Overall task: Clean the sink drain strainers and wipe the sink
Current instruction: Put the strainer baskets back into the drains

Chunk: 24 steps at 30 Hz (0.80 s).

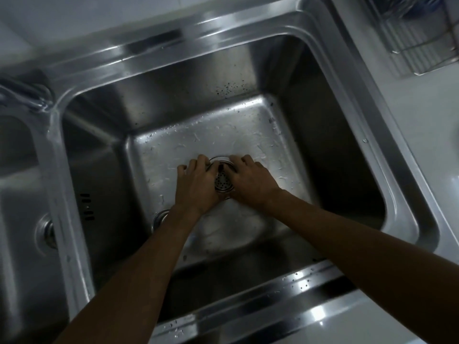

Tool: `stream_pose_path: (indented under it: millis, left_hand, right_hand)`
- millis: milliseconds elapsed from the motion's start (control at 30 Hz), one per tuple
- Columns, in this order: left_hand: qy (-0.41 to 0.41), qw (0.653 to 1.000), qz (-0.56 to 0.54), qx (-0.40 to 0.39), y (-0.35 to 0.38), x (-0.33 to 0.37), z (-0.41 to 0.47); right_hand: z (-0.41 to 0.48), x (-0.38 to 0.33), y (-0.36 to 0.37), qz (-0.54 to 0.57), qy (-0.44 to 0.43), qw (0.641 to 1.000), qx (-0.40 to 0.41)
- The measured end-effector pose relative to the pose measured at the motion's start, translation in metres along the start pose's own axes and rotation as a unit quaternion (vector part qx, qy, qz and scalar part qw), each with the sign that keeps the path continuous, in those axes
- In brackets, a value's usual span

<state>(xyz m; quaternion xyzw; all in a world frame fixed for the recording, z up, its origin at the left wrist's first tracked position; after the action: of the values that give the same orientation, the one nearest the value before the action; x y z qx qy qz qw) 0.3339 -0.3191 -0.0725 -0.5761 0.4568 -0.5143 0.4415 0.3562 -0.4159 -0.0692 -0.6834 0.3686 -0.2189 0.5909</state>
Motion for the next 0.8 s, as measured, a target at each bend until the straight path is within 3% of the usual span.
stream_pose_path:
  millis: [300,633,800]
  left_hand:
    - [-0.013,0.999,0.009,-0.028,-0.013,-0.015,-0.017]
    - [-0.084,0.979,0.005,-0.186,-0.041,-0.078,-0.101]
    - [-0.045,0.966,0.157,-0.2,-0.04,-0.075,-0.104]
  right_hand:
    - [0.005,-0.005,-0.008,-0.021,-0.015,0.999,0.023]
    - [-0.01,-0.122,0.001,0.011,-0.186,0.982,-0.008]
    - [-0.008,-0.146,0.003,0.018,-0.207,0.978,0.006]
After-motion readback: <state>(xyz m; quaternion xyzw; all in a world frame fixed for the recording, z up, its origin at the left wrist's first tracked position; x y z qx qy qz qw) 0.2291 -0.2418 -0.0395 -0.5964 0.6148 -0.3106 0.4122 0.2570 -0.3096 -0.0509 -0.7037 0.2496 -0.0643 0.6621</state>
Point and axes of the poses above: each hand's wrist, its own z-axis towards the middle knuckle, its own y-axis out of the palm, x = y × z, the point moved 9 cm from there along z, towards the middle knuckle, and after that the axes turned 14 degrees about x, right-handed, at the moved point
